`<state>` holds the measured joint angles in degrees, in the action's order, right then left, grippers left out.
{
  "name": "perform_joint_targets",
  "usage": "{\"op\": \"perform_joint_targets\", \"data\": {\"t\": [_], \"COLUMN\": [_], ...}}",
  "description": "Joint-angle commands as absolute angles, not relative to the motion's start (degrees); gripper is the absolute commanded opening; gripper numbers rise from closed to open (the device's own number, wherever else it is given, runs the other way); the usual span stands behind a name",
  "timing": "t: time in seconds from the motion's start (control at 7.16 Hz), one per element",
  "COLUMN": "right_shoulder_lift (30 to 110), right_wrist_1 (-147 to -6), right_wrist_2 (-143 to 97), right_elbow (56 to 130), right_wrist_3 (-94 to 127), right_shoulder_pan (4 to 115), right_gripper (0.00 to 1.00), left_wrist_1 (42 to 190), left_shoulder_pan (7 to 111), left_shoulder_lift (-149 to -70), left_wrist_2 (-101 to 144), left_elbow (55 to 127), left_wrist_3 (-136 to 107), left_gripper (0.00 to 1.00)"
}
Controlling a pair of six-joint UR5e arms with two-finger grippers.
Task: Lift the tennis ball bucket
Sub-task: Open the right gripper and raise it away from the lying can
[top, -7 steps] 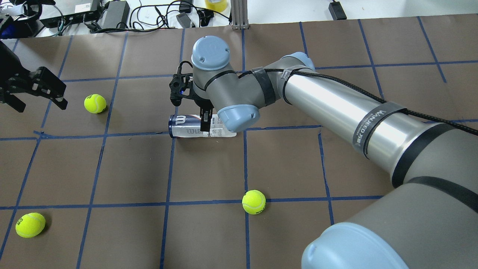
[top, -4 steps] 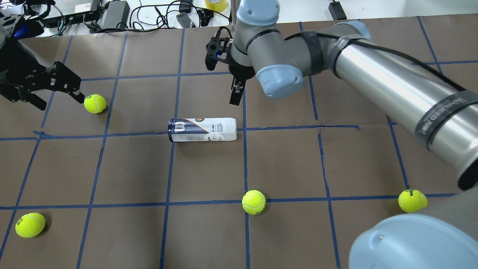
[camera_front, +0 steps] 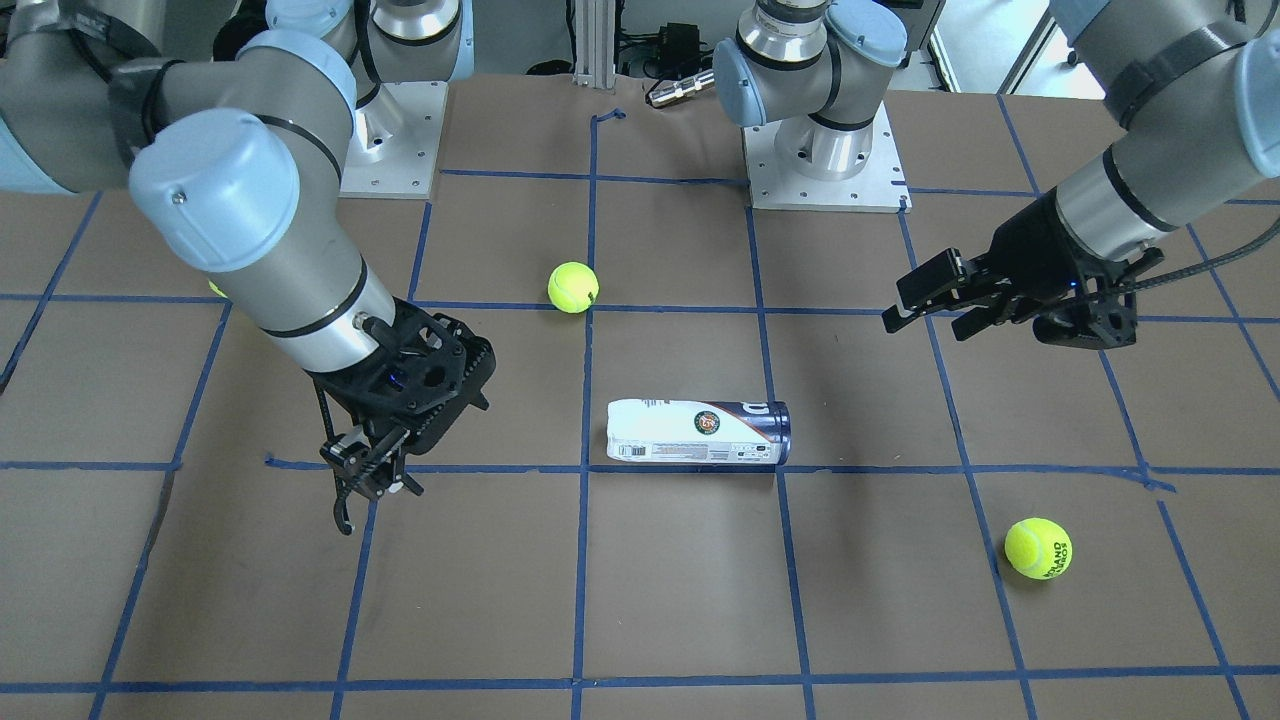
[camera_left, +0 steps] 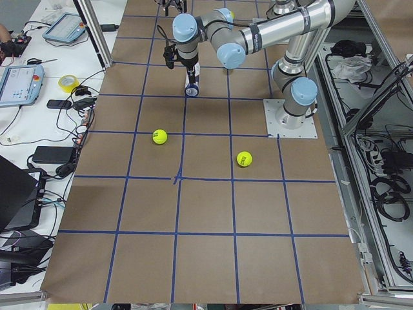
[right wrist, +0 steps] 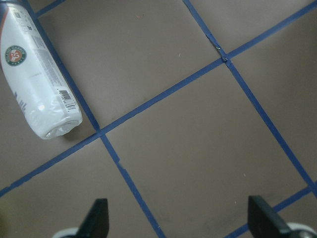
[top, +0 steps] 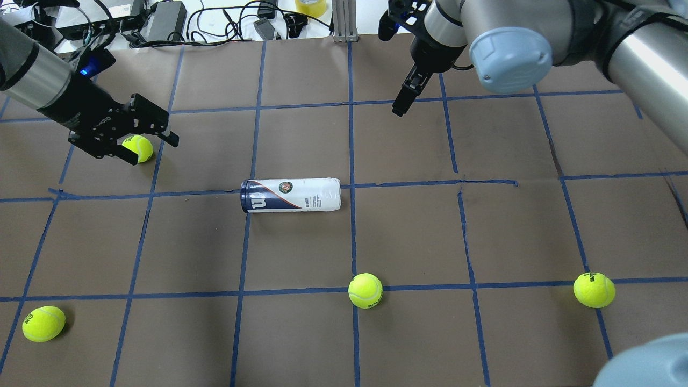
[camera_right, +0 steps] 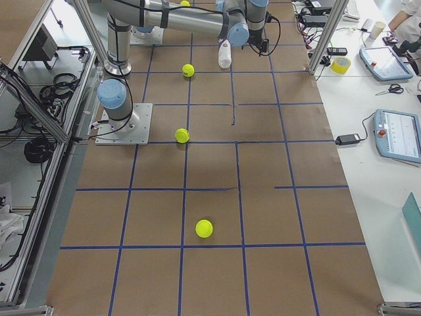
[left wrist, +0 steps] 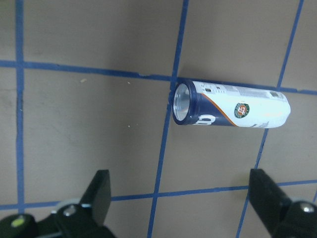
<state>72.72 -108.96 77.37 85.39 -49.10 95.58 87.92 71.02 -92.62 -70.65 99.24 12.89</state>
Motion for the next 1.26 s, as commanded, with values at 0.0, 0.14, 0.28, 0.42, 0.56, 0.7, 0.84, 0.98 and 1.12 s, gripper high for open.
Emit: {"op": "perform_joint_targets", "data": {"t": [0.0,0.14,0.28,0.42,0.56,0.7,0.84,0.98,1.12], "right_shoulder_lift": [75.93,77.68,79.26,79.71,81.37,83.47,86.19,89.35,90.78], "right_wrist_1": [-106.00,-103.56,-100.40,-99.68,-96.88,-93.90,-90.21,-88.17,-85.20], "right_wrist_2": [82.06,84.79,88.12,89.89,90.17,90.26,90.18,90.35,90.26], "right_elbow": [85.43,85.43,85.43,85.43,85.60,85.52,85.60,85.61,85.69], "right_wrist_3": [-37.50,-33.35,-27.57,-26.03,-21.06,-13.78,-11.97,-8.21,-4.95], "right_shoulder_pan": [95.36,95.45,95.45,95.45,95.36,95.45,94.58,94.22,93.26], "right_gripper": [1.00,1.00,1.00,1.00,1.00,1.00,1.00,1.00,1.00], "left_wrist_1": [87.71,87.71,86.93,84.66,84.64,84.46,82.29,78.87,75.62], "left_shoulder_pan": [72.42,72.33,72.33,72.33,72.33,72.33,72.33,72.33,72.42], "left_shoulder_lift": [-93.16,-94.47,-96.31,-97.89,-99.22,-100.53,-102.11,-103.78,-105.63], "left_wrist_2": [-69.00,-64.73,-61.90,-61.27,-61.17,-60.91,-56.64,-56.17,-56.08], "left_elbow": [101.07,101.16,101.16,101.25,101.25,101.86,103.00,104.23,105.72], "left_wrist_3": [13.18,15.62,17.38,17.40,17.66,18.88,19.24,19.16,19.16], "left_gripper": [1.00,1.00,1.00,1.00,1.00,1.00,1.00,1.00,1.00]}}
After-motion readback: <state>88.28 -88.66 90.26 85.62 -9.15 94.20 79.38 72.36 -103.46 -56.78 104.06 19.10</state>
